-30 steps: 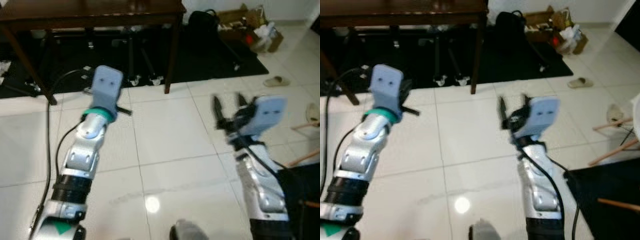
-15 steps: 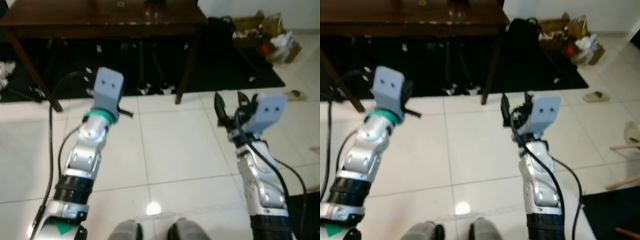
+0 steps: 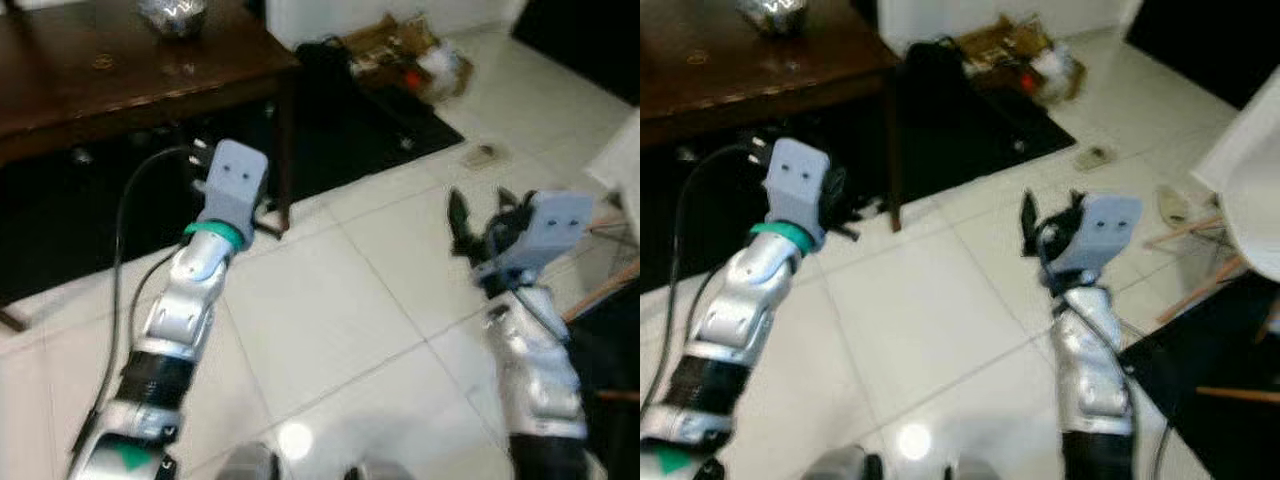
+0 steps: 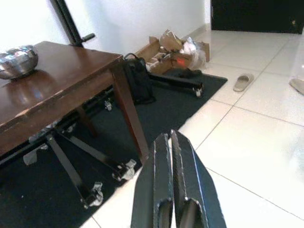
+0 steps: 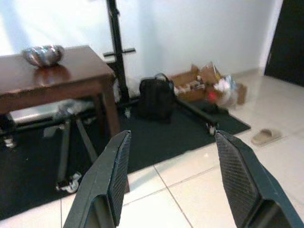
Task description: Setting the table
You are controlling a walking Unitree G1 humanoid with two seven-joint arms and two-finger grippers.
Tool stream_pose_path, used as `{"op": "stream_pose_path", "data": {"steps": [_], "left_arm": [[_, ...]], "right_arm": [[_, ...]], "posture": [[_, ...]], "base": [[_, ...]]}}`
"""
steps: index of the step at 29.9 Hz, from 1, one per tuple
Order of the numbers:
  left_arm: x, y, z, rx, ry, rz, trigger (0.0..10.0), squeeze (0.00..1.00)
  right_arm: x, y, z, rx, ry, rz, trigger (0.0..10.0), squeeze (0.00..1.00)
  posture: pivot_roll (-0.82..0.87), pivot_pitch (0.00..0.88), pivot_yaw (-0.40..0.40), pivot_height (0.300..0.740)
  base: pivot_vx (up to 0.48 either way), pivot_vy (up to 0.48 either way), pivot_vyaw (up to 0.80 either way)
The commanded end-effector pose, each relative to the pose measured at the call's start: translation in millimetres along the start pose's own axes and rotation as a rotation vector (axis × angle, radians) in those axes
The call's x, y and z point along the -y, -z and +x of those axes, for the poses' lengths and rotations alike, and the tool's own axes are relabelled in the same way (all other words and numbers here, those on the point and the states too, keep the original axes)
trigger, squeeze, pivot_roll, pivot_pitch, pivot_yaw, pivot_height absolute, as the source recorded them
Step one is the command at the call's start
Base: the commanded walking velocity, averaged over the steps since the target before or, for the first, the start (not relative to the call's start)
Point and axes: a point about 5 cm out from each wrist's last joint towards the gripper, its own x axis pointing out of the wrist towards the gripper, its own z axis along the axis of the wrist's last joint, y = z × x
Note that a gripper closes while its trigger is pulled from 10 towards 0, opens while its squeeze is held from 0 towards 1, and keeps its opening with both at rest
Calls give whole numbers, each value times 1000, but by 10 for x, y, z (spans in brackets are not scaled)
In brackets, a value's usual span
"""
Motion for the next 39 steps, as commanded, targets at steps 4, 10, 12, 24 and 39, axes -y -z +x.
{"op": "stream_pose_path", "data": {"steps": [4, 10, 12, 24, 39], "left_arm": [[34, 1, 9, -1, 15, -1, 10000, 43], [19, 0, 12, -1, 6, 1, 10000, 43], [5, 2, 10, -2, -8, 2, 10000, 47], [-47, 32, -5, -12, -45, 7, 10000, 47], [-68, 38, -10, -11, -66, 4, 10000, 47]], "right_arm": [[20, -23, 27, 10, -13, -15, 10000, 0], [-73, -91, 78, 40, -66, 24, 10000, 0], [-103, -108, 110, 47, -76, 20, 10000, 0], [-151, -130, 195, 56, -81, 30, 10000, 0], [-138, -164, 268, 60, -93, 14, 10000, 0]], "posture": [[-64, 0, 83, 740], [-59, 0, 83, 740], [-53, 0, 80, 740], [-43, 0, 71, 740], [-39, 0, 65, 740]], "base": [[472, 0, 0], [472, 0, 0], [476, 0, 0], [480, 0, 574], [480, 0, 130]]}}
